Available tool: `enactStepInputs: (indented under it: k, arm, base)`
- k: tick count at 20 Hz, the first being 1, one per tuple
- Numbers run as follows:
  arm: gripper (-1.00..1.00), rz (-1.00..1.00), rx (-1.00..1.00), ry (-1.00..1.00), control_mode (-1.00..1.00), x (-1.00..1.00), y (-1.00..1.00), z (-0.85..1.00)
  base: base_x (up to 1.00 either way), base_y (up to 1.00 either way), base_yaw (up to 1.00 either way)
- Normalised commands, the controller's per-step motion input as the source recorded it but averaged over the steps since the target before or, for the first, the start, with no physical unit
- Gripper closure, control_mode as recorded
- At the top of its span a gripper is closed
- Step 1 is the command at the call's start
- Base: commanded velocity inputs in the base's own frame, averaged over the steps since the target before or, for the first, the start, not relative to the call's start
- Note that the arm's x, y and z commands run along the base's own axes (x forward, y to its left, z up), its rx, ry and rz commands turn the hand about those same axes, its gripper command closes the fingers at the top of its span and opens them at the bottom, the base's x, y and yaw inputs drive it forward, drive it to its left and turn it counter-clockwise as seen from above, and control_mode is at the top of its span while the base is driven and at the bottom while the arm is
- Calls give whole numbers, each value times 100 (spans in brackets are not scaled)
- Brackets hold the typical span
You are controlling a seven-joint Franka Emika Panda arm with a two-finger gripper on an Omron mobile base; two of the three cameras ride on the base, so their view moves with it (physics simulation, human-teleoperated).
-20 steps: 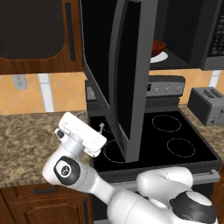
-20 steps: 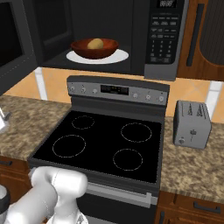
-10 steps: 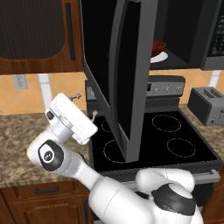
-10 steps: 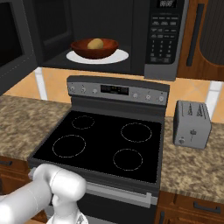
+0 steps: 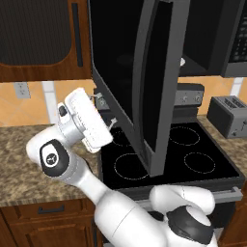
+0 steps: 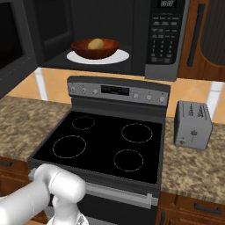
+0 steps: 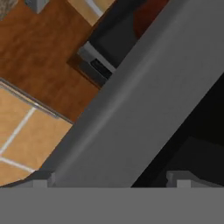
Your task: Pick the potato from the sink and place it in the bowl. Then pick the bowl and place it in the microwave. Then close the microwave door and press the start button.
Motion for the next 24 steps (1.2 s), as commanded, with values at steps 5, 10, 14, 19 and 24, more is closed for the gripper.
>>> enactStepInputs:
  k: [5,10,14,19,24]
  arm:
    - [-100,-1,12,-10,-100,-38,-63,28]
    - [-100,0,8,-8,-100,-12,-65,29]
    - [-100,0,7,-5,-100,0,-66,34]
    - [-100,0,7,-3,-100,1,-66,32]
    - [-100,4,4,0,-100,37,-60,18]
  base:
    - [0,0,0]
    - [0,0,0]
    - [0,0,0]
    - [0,0,0]
    - [0,0,0]
